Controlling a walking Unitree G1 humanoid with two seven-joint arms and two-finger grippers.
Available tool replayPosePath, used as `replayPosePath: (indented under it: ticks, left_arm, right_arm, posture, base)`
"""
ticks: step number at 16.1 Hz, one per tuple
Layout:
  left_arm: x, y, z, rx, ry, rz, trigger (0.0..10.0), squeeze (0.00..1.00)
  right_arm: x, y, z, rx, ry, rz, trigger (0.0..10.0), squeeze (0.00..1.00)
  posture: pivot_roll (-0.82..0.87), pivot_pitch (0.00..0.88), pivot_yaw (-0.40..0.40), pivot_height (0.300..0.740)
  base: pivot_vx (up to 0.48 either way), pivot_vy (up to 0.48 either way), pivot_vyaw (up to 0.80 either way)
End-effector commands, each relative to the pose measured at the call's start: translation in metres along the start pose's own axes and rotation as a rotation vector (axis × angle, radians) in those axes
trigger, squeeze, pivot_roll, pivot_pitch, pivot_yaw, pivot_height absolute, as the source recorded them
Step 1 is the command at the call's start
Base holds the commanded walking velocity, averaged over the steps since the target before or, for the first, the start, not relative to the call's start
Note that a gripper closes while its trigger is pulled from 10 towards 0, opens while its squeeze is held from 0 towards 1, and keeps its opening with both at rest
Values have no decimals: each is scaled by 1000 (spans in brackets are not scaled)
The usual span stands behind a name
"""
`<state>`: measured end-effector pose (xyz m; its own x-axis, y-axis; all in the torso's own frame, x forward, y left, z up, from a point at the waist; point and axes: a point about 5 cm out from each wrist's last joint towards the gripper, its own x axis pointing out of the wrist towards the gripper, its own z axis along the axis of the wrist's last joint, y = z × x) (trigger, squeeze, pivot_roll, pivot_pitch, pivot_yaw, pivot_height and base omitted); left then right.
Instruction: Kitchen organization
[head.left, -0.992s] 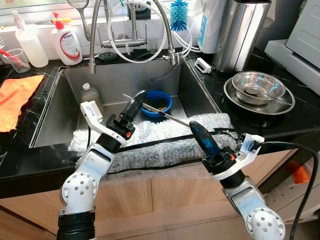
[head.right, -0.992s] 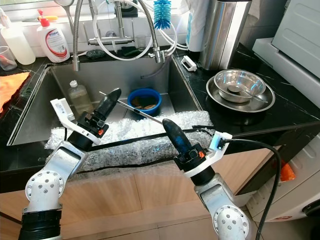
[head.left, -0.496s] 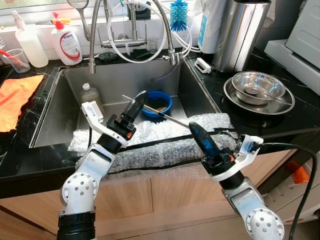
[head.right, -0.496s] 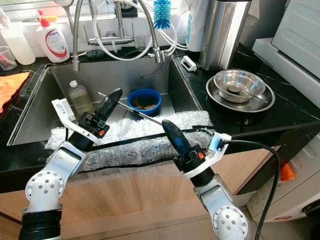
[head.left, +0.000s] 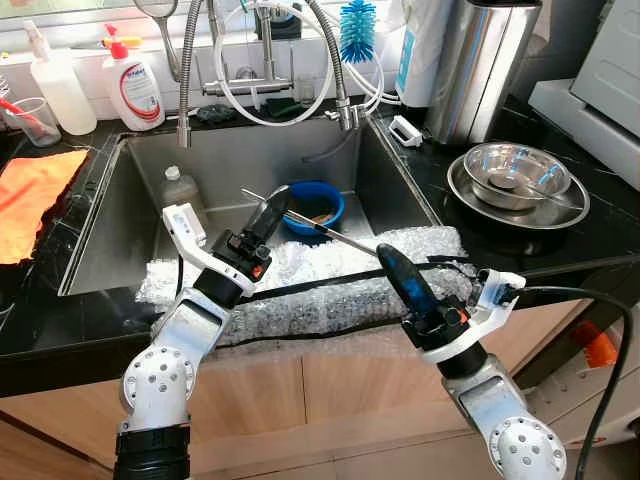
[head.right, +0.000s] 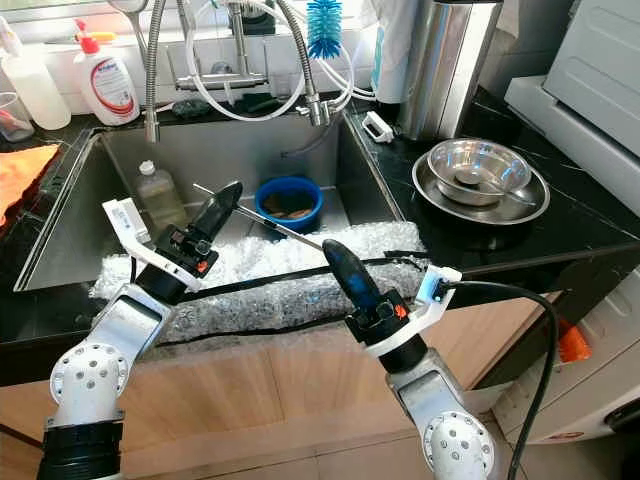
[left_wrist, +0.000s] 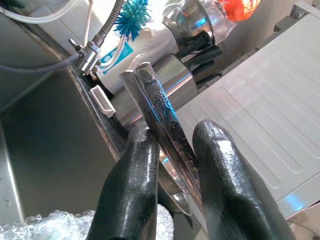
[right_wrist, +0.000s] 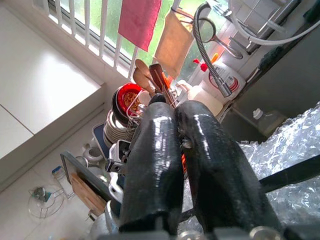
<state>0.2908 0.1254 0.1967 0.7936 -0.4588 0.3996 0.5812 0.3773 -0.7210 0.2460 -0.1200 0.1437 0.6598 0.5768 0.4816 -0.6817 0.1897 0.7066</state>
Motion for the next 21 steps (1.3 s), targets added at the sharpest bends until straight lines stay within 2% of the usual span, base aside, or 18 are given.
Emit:
replayPosePath:
  ticks: [1,5,6,7,9,11,14,15,17,18,20,21]
  left_arm:
    - [1,-4,2,1,-2,-17,0,0]
    - [0,-3,7,-8,-40,-5,0,0]
    - [-1,-2,9,-19,-52,-7,0,0]
    - [-1,-1,12,-28,-70,-1,0,0]
    - [0,1,19,-55,-121,12,0,0]
    - [0,2,31,-127,-212,15,0,0]
    - [-3,5,36,-141,-246,34,0,0]
    - [-4,7,43,-186,-305,47,0,0]
    - [-6,10,51,-213,-365,64,0,0]
    - [-5,13,56,-198,-404,100,0,0]
    - [-11,29,87,-124,-641,329,0,0]
    - [-13,31,92,-67,-656,372,0,0]
  right_arm:
    - [-1,-3,-1,-8,6,-23,10000,0]
    - [0,-5,-4,-19,16,-38,10000,0]
    - [-1,-6,-5,-21,22,-39,10000,310]
    - [-1,-8,-5,-23,21,-53,10000,1000]
    - [-1,-8,-4,-27,19,-56,10000,1000]
    - [0,-9,-3,-33,20,-60,10000,1000]
    - [1,-13,-4,-44,13,-85,10000,1000]
    - [1,-14,-4,-49,11,-93,10000,0]
    - [1,-14,-3,-56,16,-98,10000,0]
    - [1,-13,-2,-61,15,-100,10000,0]
    - [8,-18,12,-151,-54,-184,10000,0]
    - [12,-18,17,-191,-75,-215,10000,0]
  posture:
    - [10,0,29,740]
    - [10,0,29,740]
    - [6,0,30,740]
    - [6,0,29,740]
    - [6,0,29,740]
    - [8,0,26,740]
    - [7,0,26,740]
    - [7,0,25,740]
    - [7,0,24,740]
    - [5,0,21,740]
    - [11,0,15,740]
    - [11,0,16,740]
  base:
    - [0,0,0]
    - [0,0,0]
    - [0,0,0]
    - [0,0,0]
    - [0,0,0]
    - [0,0,0]
    - [0,0,0]
    - [0,0,0]
    - [0,0,0]
    - [0,0,0]
    - [0,0,0]
    - [0,0,0]
